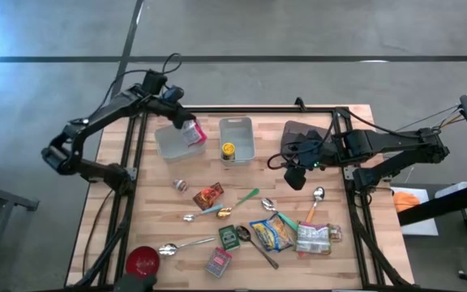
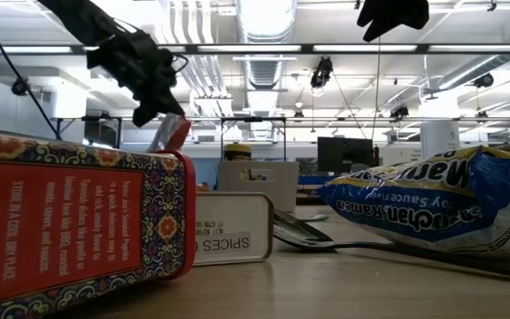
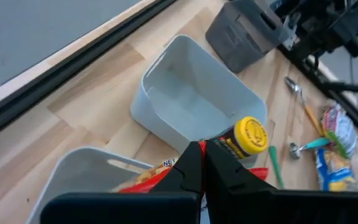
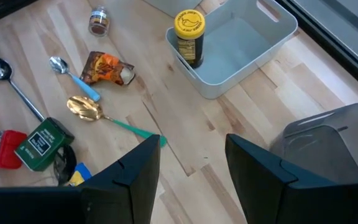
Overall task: Pick & Place Food Item
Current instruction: Put the red noodle pack into the left gray bin
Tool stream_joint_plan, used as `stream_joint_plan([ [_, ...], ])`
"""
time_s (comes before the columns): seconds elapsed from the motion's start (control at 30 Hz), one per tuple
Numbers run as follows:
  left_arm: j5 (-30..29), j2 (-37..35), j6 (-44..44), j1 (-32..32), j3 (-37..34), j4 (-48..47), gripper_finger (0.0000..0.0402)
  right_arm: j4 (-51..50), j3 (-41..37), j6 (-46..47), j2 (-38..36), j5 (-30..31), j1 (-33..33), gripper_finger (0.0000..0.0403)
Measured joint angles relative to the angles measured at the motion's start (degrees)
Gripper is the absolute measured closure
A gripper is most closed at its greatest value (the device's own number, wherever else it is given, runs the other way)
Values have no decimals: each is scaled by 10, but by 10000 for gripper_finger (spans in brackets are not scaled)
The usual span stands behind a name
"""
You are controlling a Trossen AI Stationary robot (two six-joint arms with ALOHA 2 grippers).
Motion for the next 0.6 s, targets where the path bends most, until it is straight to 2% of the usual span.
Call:
stream_joint_plan([
  [0.1,0,22,27,1,1,3,401,0,0,0,0,-1,0,225],
  [0.6,-9,104,44,4,0,29,401,0,0,7,0,-16,0,225],
])
